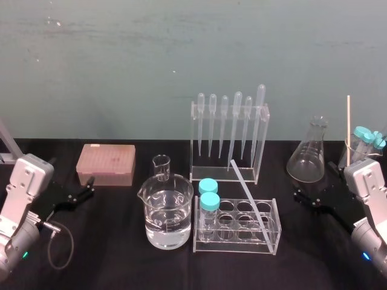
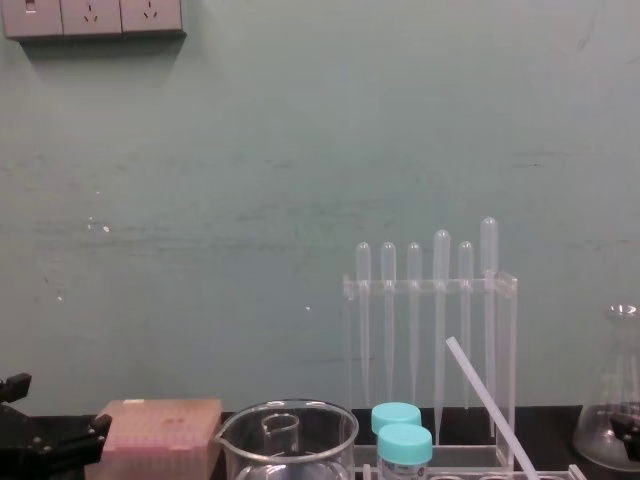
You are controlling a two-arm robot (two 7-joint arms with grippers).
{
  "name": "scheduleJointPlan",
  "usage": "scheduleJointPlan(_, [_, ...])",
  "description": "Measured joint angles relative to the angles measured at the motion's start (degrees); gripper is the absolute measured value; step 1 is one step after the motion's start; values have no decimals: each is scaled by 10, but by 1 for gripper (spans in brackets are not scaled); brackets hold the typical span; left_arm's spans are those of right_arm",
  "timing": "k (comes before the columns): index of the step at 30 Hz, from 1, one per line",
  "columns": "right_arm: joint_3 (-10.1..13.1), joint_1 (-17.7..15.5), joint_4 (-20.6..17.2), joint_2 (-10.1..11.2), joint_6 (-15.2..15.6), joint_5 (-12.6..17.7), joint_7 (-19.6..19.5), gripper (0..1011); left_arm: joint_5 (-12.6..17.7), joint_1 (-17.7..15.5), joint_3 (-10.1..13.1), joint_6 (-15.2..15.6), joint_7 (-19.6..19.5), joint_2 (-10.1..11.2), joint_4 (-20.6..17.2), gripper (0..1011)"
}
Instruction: Pick up the stirring rod with one hand, then place it down.
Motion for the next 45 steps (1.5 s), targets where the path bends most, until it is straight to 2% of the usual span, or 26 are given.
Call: scheduleJointPlan(45, [0, 0, 0, 0, 0, 0, 0, 1000, 0, 0, 0, 0, 0, 0, 0, 1000])
